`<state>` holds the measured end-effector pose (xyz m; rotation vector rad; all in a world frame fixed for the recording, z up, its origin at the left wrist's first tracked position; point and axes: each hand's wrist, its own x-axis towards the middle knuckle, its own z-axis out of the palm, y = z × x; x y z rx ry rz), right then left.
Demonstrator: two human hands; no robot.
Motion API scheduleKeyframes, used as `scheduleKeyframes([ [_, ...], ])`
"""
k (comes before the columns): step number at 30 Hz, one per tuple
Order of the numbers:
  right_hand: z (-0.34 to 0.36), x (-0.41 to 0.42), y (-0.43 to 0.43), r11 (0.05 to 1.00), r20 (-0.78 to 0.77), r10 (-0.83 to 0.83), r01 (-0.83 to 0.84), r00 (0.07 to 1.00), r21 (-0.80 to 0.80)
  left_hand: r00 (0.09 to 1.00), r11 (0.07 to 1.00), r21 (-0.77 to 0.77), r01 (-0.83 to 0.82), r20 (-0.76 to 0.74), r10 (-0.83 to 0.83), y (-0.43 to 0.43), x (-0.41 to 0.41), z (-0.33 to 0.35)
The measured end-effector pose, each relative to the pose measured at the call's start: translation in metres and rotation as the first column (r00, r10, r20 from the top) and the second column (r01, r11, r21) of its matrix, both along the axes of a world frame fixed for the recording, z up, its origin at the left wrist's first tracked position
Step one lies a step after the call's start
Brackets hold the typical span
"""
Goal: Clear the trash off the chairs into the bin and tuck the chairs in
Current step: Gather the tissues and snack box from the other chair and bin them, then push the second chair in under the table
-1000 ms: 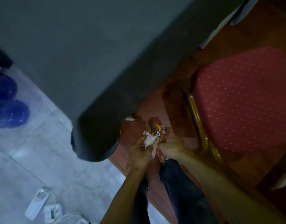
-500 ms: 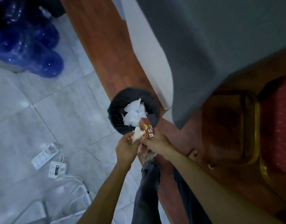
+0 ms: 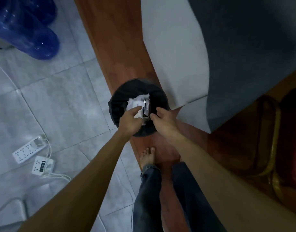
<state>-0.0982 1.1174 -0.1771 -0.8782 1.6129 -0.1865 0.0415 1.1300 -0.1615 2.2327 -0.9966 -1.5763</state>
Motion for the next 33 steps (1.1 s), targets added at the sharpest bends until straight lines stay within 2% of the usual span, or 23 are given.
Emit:
scheduleKeyframes([
  [5,0.121,-0.022,-0.001,0.995,-0.013,0.103,-0.103,0.995,-0.002,0.998,0.999,-0.040,-0.022,-0.065,0.020,0.001,-0.003,0.105],
  [9,0.230,-0.021,0.000,0.990,0.006,0.100,-0.098,0.995,-0.100,0.995,0.983,-0.183,0.001,-0.095,-0.019,-0.002,0.000,0.220],
  [14,0.341,-0.026,0.004,0.970,0.081,0.001,0.018,0.997,-0.244,0.994,0.940,-0.342,0.014,-0.094,-0.049,-0.012,-0.014,0.329],
  [19,0.421,-0.082,0.016,0.901,0.081,-0.162,0.181,0.983,-0.394,0.974,0.891,-0.429,0.150,-0.090,-0.208,-0.022,-0.065,0.394],
  [24,0.467,-0.172,0.054,0.808,0.073,-0.364,0.354,0.928,-0.470,0.873,0.778,-0.484,0.401,-0.056,-0.485,-0.018,-0.158,0.439],
  [27,0.483,-0.226,0.090,0.763,0.043,-0.469,0.429,0.882,-0.484,0.801,0.705,-0.500,0.503,-0.038,-0.598,-0.001,-0.211,0.454],
  [33,0.500,-0.323,0.177,0.739,-0.109,-0.572,0.452,0.813,-0.500,0.635,0.543,-0.498,0.676,0.022,-0.772,0.048,-0.317,0.470],
])
